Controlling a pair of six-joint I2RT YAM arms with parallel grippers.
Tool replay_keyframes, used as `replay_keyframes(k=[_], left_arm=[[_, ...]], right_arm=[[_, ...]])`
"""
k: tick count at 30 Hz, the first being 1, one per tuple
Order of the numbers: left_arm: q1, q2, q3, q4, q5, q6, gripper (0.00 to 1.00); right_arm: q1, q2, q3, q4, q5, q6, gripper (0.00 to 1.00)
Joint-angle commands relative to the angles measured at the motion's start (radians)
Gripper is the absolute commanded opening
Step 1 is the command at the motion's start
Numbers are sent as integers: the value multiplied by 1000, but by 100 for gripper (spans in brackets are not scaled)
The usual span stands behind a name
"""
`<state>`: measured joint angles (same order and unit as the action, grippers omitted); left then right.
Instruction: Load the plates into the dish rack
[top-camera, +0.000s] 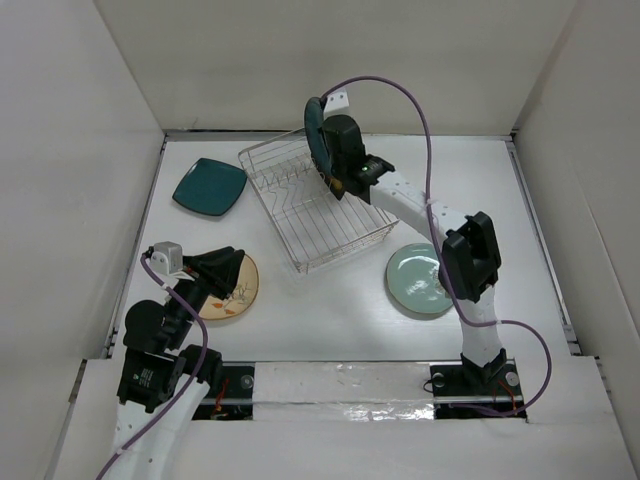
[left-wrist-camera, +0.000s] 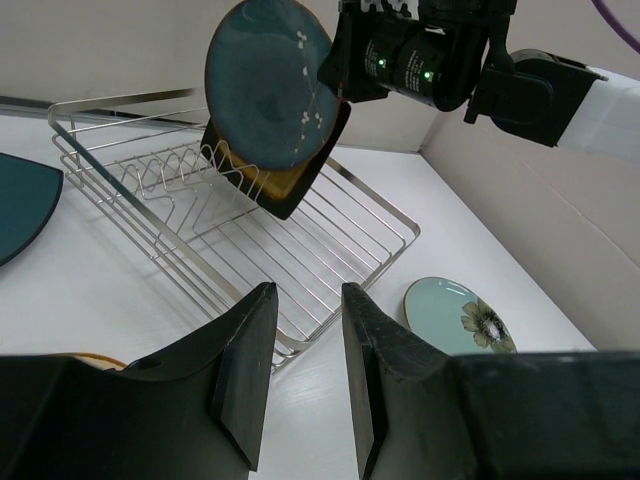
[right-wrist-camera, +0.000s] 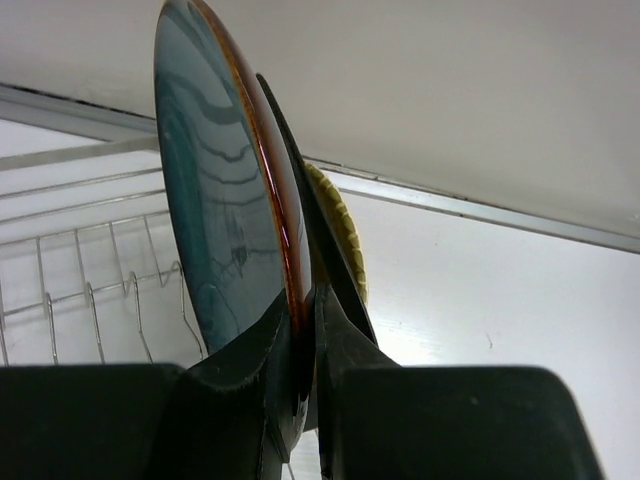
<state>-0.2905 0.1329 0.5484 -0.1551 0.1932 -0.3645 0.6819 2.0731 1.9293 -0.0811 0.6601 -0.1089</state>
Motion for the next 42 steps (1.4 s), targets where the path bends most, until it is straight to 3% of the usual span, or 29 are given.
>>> replay_keyframes(k=[1, 6, 16, 18, 19, 22, 25, 28, 29, 30, 31, 32, 33, 34, 35, 40, 42], left_arm=[[4, -4, 13, 40, -3, 4, 29], [4, -1, 15, 42, 0, 4, 29], [4, -1, 13, 45, 5, 7, 29], [4, -1, 13, 45, 6, 6, 29], [4, -3, 13, 45, 6, 6, 29], [4, -10, 12, 45, 8, 6, 29], [4, -18, 12, 46, 14, 7, 29], [4, -29, 12, 46, 15, 4, 30], [4, -35, 12, 46, 15, 4, 30], [4, -42, 10, 48, 17, 6, 30], [4, -47, 10, 49, 23, 4, 30], [4, -50, 8, 52, 25, 4, 30], [4, -58, 8, 52, 28, 4, 30], [4, -61, 8, 54, 35, 6, 30], [4, -65, 7, 55, 38, 4, 30], [-16, -95, 8, 54, 35, 2, 30], [-16, -101, 8, 54, 35, 2, 30]], right_arm=[[21, -31, 2, 224, 65, 0, 0], [31, -21, -4, 241, 73, -14, 0], [41, 7, -49, 169, 10, 107, 1], [41, -4, -59, 162, 9, 107, 13], [41, -25, -62, 161, 7, 121, 29], [41, -94, -93, 161, 1, 143, 58], [31, -177, -166, 146, -36, 181, 68], [2, -379, -315, 115, -100, 280, 72], [-7, -380, -382, 132, -111, 308, 71], [-33, -489, -457, 147, -122, 336, 65], [-48, -545, -534, 159, -132, 406, 35], [-68, -597, -684, 167, -163, 443, 19], [-87, -693, -758, 159, -172, 477, 5], [-128, -740, -827, 150, -184, 555, 0], [-152, -781, -969, 146, -232, 587, 0], [-347, -976, -1283, 51, -361, 751, 0], [-459, -1011, -1383, 29, -425, 765, 8]])
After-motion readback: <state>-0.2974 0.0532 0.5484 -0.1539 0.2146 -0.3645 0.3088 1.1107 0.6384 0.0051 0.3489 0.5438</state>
